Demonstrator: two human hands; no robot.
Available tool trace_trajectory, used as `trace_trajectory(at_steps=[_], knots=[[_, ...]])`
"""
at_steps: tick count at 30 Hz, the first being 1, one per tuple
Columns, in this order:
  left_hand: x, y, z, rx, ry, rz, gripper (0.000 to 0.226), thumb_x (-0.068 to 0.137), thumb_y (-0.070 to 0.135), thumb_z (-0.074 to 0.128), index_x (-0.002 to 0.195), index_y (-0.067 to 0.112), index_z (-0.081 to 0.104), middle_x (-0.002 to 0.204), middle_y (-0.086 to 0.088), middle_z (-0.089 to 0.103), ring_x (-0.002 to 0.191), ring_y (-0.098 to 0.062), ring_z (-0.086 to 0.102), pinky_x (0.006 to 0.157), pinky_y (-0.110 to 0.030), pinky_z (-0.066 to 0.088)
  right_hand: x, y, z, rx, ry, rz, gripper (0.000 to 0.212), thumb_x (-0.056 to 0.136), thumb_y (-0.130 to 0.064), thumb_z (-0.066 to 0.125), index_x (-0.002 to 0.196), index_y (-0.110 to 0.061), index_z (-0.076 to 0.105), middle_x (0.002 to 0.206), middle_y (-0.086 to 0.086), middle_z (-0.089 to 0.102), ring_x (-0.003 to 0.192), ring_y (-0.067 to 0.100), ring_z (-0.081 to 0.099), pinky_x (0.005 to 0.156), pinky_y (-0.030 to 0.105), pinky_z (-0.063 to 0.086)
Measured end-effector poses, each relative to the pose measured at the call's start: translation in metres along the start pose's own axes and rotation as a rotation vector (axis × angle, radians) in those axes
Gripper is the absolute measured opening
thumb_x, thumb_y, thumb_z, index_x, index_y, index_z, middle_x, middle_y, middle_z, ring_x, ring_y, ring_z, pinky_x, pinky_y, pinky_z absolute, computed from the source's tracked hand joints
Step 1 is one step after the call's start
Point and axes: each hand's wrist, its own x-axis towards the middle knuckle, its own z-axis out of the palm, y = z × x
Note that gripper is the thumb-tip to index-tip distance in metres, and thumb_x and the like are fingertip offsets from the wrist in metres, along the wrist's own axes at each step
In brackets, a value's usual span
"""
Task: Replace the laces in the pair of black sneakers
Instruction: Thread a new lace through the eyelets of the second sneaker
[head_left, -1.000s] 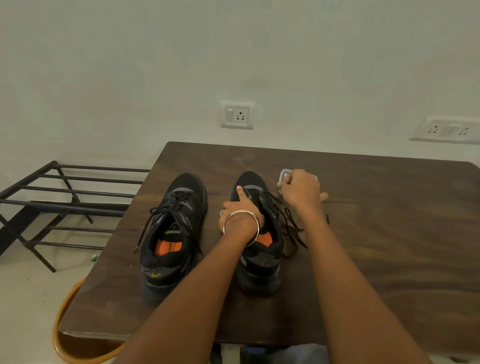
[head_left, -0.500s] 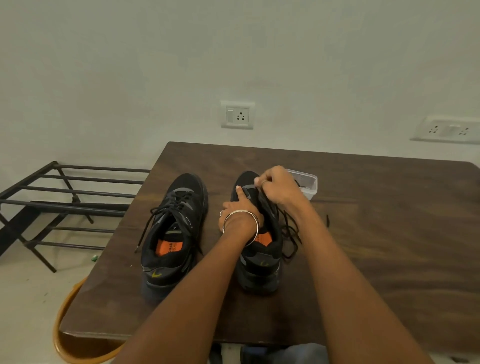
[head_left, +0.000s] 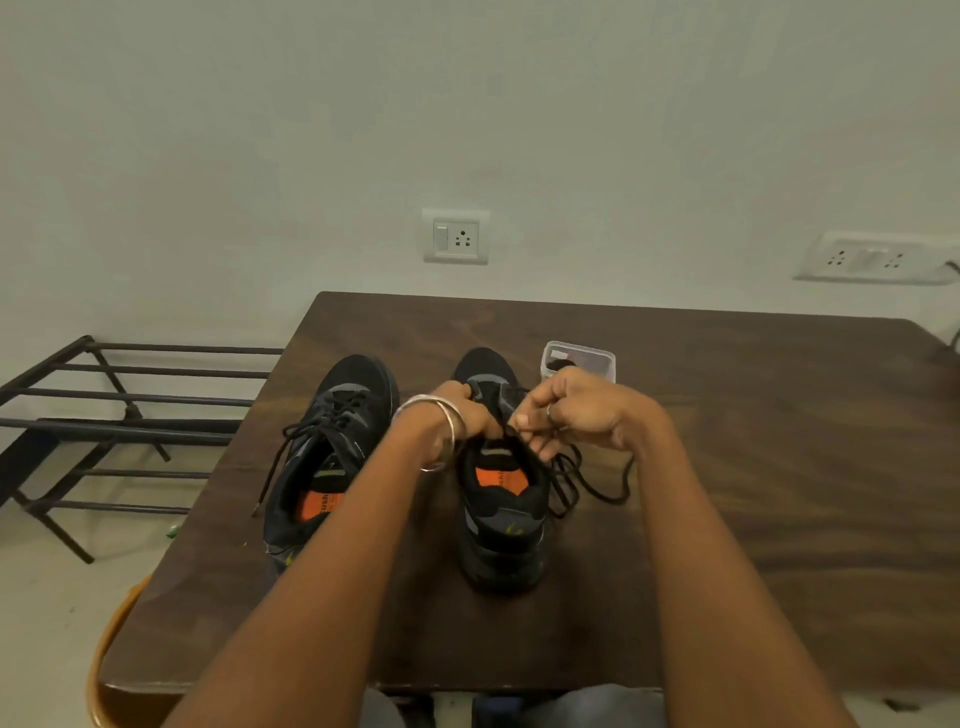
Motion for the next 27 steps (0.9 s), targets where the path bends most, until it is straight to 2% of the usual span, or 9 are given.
trace_trajectory(at_steps=[3,5,6,8,10,14,19,22,27], knots=[[0.000,0.001,-0.012,-0.137,0.096,0.074,0.028,0.081,-0.004,0.064,0.107,0.008,0.068,0.105,-0.014,0.066,0.083,-0.020,0.057,0.076,-0.029,0.046,0.002,0.002,-0.005,0.096,0.024,0.020,0.012,0.094,0.004,0.057,0.095,0.009,0.067,0.073,0.017,0.068,0.060,0.022,0.068,0.053,0.025,0.057],[0.008,0.000,-0.015,-0.233,0.201,0.061,0.015,0.079,-0.005,0.061,0.087,0.000,0.072,0.093,-0.017,0.071,0.072,-0.024,0.063,0.072,-0.033,0.054,0.004,0.004,-0.005,0.095,0.152,0.036,0.009,0.094,0.005,0.058,0.089,0.007,0.066,0.071,0.019,0.066,0.053,0.023,0.067,0.045,0.024,0.054],[0.013,0.000,-0.016,-0.282,0.249,0.057,0.014,0.078,-0.003,0.061,0.084,0.000,0.073,0.090,-0.017,0.072,0.077,-0.029,0.067,0.077,-0.038,0.058,0.007,0.007,-0.004,0.051,0.244,0.046,0.009,0.094,0.004,0.059,0.087,0.007,0.064,0.071,0.019,0.064,0.050,0.022,0.065,0.042,0.023,0.051],[0.019,0.000,-0.015,-0.256,0.337,0.094,0.013,0.080,0.004,0.064,0.084,0.007,0.076,0.087,-0.009,0.073,0.086,-0.029,0.068,0.084,-0.038,0.057,0.015,0.011,0.000,-0.025,0.419,0.048,0.012,0.094,-0.005,0.063,0.087,0.004,0.063,0.072,0.018,0.062,0.046,0.018,0.057,0.039,0.022,0.045],[0.022,-0.001,-0.010,-0.114,0.381,0.169,0.013,0.089,0.014,0.064,0.091,0.013,0.076,0.087,0.001,0.069,0.082,-0.017,0.063,0.079,-0.027,0.051,0.023,0.012,0.006,-0.015,0.479,0.046,0.018,0.092,-0.017,0.069,0.087,0.000,0.063,0.074,0.016,0.062,0.048,0.017,0.052,0.039,0.023,0.042],[0.030,0.006,0.004,0.115,0.372,0.248,0.011,0.086,0.022,0.069,0.090,0.016,0.077,0.093,-0.001,0.071,0.083,-0.015,0.062,0.078,-0.029,0.053,0.023,0.003,0.013,-0.073,0.278,0.147,0.029,0.084,-0.031,0.078,0.091,-0.007,0.064,0.074,0.006,0.060,0.062,0.017,0.053,0.047,0.025,0.045],[0.038,0.008,0.008,0.176,0.354,0.188,0.017,0.086,0.023,0.069,0.092,0.009,0.077,0.096,-0.006,0.071,0.088,-0.020,0.065,0.077,-0.028,0.054,0.020,0.000,0.018,-0.059,0.214,0.175,0.027,0.090,-0.023,0.067,0.110,-0.004,0.065,0.088,0.008,0.064,0.080,0.019,0.062,0.053,0.029,0.053],[0.043,0.008,0.007,0.189,0.368,0.180,0.018,0.086,0.023,0.070,0.093,0.008,0.077,0.098,-0.007,0.071,0.090,-0.020,0.065,0.079,-0.029,0.054,0.018,0.003,0.020,-0.074,0.212,0.130,0.021,0.096,-0.026,0.060,0.099,-0.005,0.063,0.079,0.007,0.062,0.069,0.017,0.061,0.053,0.029,0.052],[0.046,0.010,0.010,0.242,0.363,0.162,0.020,0.084,0.023,0.071,0.098,0.009,0.075,0.105,-0.008,0.068,0.094,-0.024,0.064,0.085,-0.035,0.055,0.013,0.006,0.020,-0.179,0.199,0.048,0.029,0.101,-0.026,0.051,0.083,-0.005,0.060,0.063,0.004,0.059,0.049,0.011,0.058,0.048,0.026,0.049]])
